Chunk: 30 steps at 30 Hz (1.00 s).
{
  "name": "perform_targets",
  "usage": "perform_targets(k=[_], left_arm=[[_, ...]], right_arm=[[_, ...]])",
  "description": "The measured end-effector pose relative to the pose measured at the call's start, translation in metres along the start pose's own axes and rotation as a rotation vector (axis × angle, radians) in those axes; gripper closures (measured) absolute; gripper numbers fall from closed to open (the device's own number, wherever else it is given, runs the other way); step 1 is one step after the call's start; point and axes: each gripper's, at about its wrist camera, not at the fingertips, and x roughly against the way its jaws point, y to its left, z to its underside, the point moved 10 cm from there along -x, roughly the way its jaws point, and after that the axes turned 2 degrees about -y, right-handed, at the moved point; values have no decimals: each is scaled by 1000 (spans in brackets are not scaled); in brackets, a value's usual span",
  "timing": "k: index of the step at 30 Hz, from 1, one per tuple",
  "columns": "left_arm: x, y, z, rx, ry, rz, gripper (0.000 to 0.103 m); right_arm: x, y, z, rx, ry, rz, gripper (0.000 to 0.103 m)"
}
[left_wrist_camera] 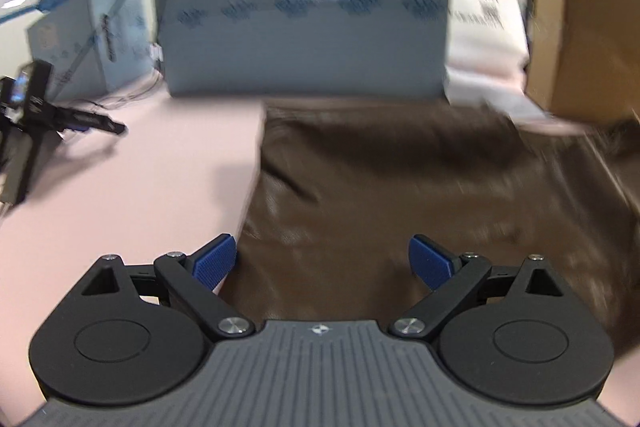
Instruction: Fold clothes
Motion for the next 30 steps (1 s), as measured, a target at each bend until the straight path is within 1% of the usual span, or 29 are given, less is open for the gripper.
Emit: perform_targets(k=[4,7,10,11,12,14,16,18,20,21,22,23,24,25,26,28,30], left_arm=[[1,-3,5,-11,-13,-9,9],[-1,0,5,10,-6,2,9],[-2,1,5,22,-6,12,8],[-2,2,5,28,-6,17,8],[-2,3,6,34,-7,22,8],[-3,3,6,43,-10,29,8],[-3,4,6,48,-12,34,8],[-3,3,6,49,-13,35,8],[-4,3,6,50,-15,37,8],[-4,3,6,50,-14,39,8],[-5,3,6,50,-14,41,8],[-6,2,6,50,-13,43,7],[-6,2,6,50,-11,48,5],[-7,2,6,49,-10,52,1],[-8,1,6,46,-6,64,1],[-8,0,6,41,-5,63,0],[-9,0,6,40,-6,64,0]], right_arm=[[-8,-9,13,-68,108,6,0],[-10,-14,19,-101,149,10,0],[-10,-17,23,-140,198,-8,0],[-9,-20,24,-162,213,-16,0],[-7,-25,25,-223,234,-33,0],[-2,-36,24,-339,250,-67,0],[10,-52,27,-452,244,-101,0],[20,-61,32,-488,241,-113,1],[28,-66,37,-496,236,-122,5],[33,-66,38,-484,226,-133,12],[37,-64,37,-461,216,-141,24],[40,-62,36,-436,207,-148,28],[43,-58,35,-394,197,-144,42],[47,-54,34,-347,188,-137,60],[49,-51,34,-307,181,-123,65],[51,-50,33,-279,167,-102,82],[51,-52,33,-290,158,-95,90]])
